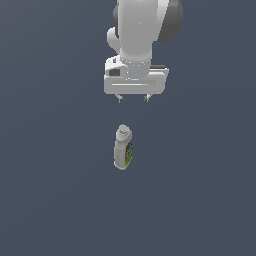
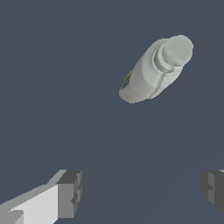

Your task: Pick up the object and move it to a goal position.

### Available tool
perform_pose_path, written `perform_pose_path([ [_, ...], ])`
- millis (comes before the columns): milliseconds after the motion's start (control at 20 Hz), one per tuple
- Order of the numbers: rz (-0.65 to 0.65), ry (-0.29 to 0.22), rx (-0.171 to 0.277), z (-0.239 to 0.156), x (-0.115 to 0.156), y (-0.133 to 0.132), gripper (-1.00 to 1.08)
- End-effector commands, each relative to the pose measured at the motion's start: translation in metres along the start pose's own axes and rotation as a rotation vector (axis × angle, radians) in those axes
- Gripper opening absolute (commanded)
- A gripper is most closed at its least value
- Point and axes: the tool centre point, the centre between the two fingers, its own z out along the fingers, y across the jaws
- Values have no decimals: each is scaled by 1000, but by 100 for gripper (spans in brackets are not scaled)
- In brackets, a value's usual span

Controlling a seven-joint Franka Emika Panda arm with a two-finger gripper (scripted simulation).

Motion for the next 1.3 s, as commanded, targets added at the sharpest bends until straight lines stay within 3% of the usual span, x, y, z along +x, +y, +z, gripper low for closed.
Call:
perform_pose_path([
  [0, 0, 0, 0, 0, 0, 0, 100],
  [800, 3, 33, 12, -21, 10, -6, 100],
  [1250, 107, 36, 15, -18, 28, 1, 100],
])
